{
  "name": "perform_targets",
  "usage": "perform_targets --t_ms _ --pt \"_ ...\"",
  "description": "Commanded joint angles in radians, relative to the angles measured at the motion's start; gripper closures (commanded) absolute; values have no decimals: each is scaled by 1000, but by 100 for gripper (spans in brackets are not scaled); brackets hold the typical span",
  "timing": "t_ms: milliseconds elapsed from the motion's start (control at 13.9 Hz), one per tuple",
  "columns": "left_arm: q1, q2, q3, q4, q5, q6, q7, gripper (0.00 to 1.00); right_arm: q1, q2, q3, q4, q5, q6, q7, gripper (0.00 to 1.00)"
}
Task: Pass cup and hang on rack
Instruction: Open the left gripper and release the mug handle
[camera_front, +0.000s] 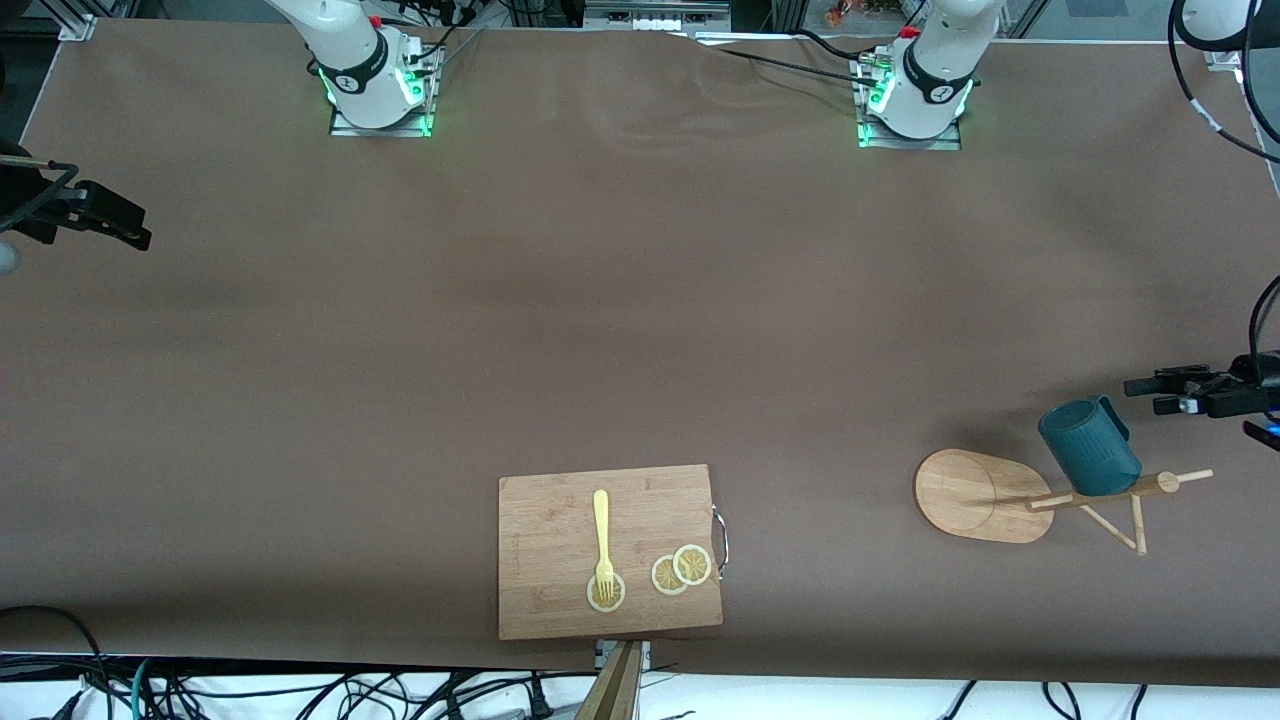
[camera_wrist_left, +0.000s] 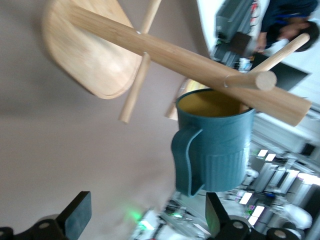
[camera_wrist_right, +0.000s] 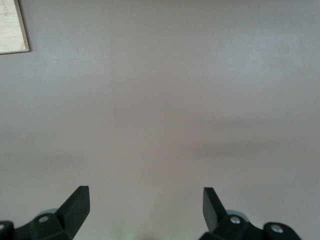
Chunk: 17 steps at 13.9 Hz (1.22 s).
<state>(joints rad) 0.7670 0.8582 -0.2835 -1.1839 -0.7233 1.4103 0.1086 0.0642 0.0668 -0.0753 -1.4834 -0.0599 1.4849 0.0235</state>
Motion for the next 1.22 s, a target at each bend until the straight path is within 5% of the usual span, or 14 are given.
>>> perform_targets --t_ms 0,576,936,1152 --pt "-50 -71 6 23 158 -10 -9 0 -17 -2 15 3 -8 5 -17 0" --pt "-346 -333 6 -13 733 -5 -24 0 -18 -1 14 3 -6 5 -13 0" --pt "-599 -428 6 -55 898 -17 -166 0 -18 -2 14 3 -6 6 -16 0" --pt "-673 -456 4 -63 898 -28 -193 0 -18 -1 14 3 -6 6 -16 0"
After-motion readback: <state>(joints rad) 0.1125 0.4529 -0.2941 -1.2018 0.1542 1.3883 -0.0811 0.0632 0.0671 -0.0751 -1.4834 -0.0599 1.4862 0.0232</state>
